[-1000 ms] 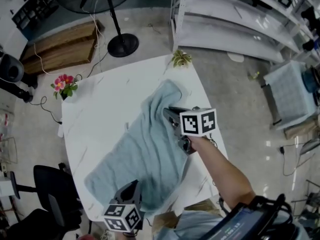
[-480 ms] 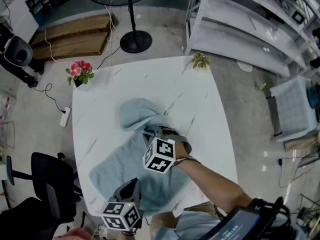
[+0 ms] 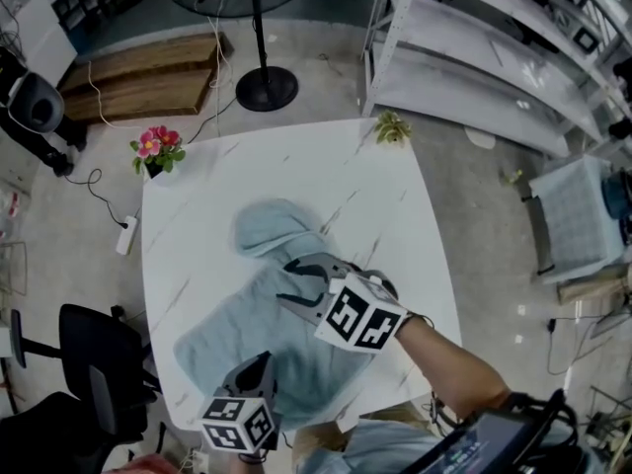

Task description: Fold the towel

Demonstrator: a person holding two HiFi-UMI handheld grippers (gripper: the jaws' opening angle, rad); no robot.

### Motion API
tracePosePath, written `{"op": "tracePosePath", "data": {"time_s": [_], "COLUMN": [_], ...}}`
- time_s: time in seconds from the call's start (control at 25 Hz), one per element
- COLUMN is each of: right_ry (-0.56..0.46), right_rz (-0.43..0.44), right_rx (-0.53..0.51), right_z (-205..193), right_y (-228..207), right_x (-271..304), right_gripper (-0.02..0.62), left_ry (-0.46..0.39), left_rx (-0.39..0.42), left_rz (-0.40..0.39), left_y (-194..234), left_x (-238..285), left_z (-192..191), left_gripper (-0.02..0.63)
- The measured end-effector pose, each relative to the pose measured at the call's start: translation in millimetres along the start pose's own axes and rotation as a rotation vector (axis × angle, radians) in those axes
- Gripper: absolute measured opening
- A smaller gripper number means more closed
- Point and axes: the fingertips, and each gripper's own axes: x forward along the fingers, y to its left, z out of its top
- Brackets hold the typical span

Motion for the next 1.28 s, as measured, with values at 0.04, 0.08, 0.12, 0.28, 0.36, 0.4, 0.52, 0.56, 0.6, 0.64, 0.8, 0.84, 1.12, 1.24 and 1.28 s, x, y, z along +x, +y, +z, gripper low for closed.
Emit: {"op": "tracePosePath", "data": {"time_s": [0.04, 0.08, 0.12, 0.28, 0.36, 0.4, 0.52, 0.56, 0.6, 0.64, 0.8, 0.84, 1.12, 1.24, 1.28], "right_ry": [-0.033, -0.062, -0.081, -0.045, -0.005, 0.007, 0.026, 0.032, 0.038, 0.040, 0.048, 0.049, -0.011, -0.048, -0.060], "right_rz": [0.000, -0.010, -0.030, -0.105, -0.090, -0.072, -0.008, 0.011, 0.032, 0.057, 0.181, 0.207, 0.222, 0.165, 0.143], "right_rx": [0.024, 0.047, 0.067, 0.158, 0.210, 0.230, 0.268, 0.280, 0.295, 0.314, 0.388, 0.396, 0.402, 0.422, 0.436], "right_z": [4.0, 6.4, 6.1, -29.5, -54.8, -64.0, -77.9, -81.2, -84.2, -86.5, -92.1, -92.9, -80.6, -75.5, -75.8], "right_y": [-5.1, -13.8, -26.1, -83.6, -102.0, -107.1, -113.6, -115.3, -116.5, -116.8, -110.8, -108.9, -107.6, -114.1, -116.4], "right_x": [-9.7, -19.2, -27.6, -41.5, -36.4, -31.8, -15.2, -9.8, -5.1, -1.0, 11.1, 13.2, -13.5, -47.6, -61.1], "right_gripper": [0.179, 0.173, 0.171, 0.154, 0.149, 0.149, 0.149, 0.149, 0.149, 0.149, 0.137, 0.116, 0.028, 0.028, 0.028], "left_ry": [-0.001, -0.003, -0.004, -0.001, 0.006, 0.011, 0.016, 0.015, 0.013, 0.013, 0.011, 0.009, 0.011, 0.011, 0.012], "left_rx": [0.004, 0.008, 0.013, 0.015, 0.010, 0.007, -0.005, -0.009, -0.012, -0.014, -0.020, -0.024, -0.018, 0.006, 0.016], "left_rz": [-0.002, -0.004, -0.006, -0.009, -0.008, -0.005, 0.007, 0.011, 0.014, 0.016, 0.029, 0.034, 0.046, 0.034, 0.028], "left_y": [-1.8, -3.5, -5.0, -10.6, -12.4, -12.1, -8.5, -7.7, -7.3, -7.1, -5.8, -5.0, -9.4, -20.5, -25.0], "left_x": [1.2, 2.5, 3.6, 6.5, 9.1, 10.7, 15.2, 16.6, 17.9, 19.1, 23.5, 24.5, 29.1, 33.4, 35.0], "left_z": [2.1, 4.0, 5.6, 7.2, 6.1, 5.3, 5.1, 6.2, 7.6, 9.1, 14.7, 15.6, 21.6, 27.5, 29.4], "left_gripper": [0.009, 0.009, 0.009, 0.009, 0.009, 0.009, 0.009, 0.009, 0.009, 0.009, 0.009, 0.009, 0.009, 0.009, 0.009]}}
